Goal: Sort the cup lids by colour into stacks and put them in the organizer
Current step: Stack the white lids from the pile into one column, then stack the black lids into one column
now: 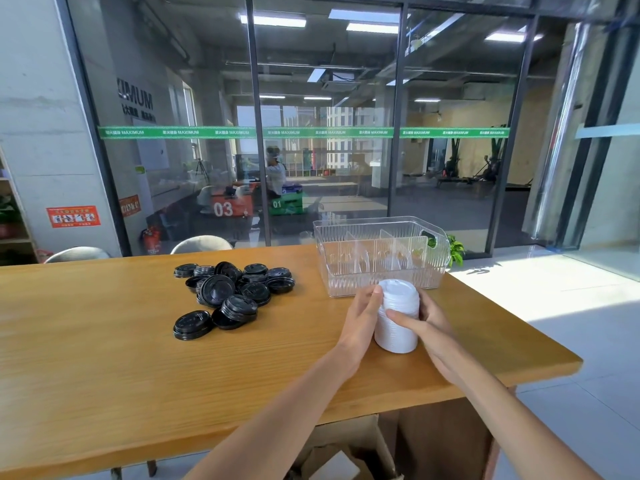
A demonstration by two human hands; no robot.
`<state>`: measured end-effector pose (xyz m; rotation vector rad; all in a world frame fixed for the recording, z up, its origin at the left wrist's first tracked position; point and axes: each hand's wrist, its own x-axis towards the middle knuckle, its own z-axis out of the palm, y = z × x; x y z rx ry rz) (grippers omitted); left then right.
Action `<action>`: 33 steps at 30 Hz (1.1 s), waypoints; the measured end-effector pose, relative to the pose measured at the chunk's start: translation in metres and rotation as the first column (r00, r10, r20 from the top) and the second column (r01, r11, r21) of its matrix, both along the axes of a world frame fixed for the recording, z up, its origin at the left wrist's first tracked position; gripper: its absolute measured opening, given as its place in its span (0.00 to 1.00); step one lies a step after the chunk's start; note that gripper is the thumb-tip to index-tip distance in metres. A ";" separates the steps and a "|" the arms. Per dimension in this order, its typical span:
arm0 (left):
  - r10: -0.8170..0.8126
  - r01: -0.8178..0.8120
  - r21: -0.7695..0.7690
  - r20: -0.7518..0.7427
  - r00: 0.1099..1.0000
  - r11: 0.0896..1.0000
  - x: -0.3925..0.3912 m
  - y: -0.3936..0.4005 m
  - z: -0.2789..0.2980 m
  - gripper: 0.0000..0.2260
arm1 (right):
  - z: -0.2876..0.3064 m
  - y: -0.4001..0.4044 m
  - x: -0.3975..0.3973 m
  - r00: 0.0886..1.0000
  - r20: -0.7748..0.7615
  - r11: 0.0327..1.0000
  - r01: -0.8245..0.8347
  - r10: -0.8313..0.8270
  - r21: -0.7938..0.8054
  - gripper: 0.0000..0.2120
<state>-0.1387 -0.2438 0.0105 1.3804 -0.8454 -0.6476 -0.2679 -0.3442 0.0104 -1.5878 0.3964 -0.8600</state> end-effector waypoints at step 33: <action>0.445 -0.417 -0.155 0.287 0.849 0.896 0.169 0.229 0.014 0.11 | 0.044 0.145 0.119 0.981 0.016 0.949 -0.182 0.193 -0.256 0.36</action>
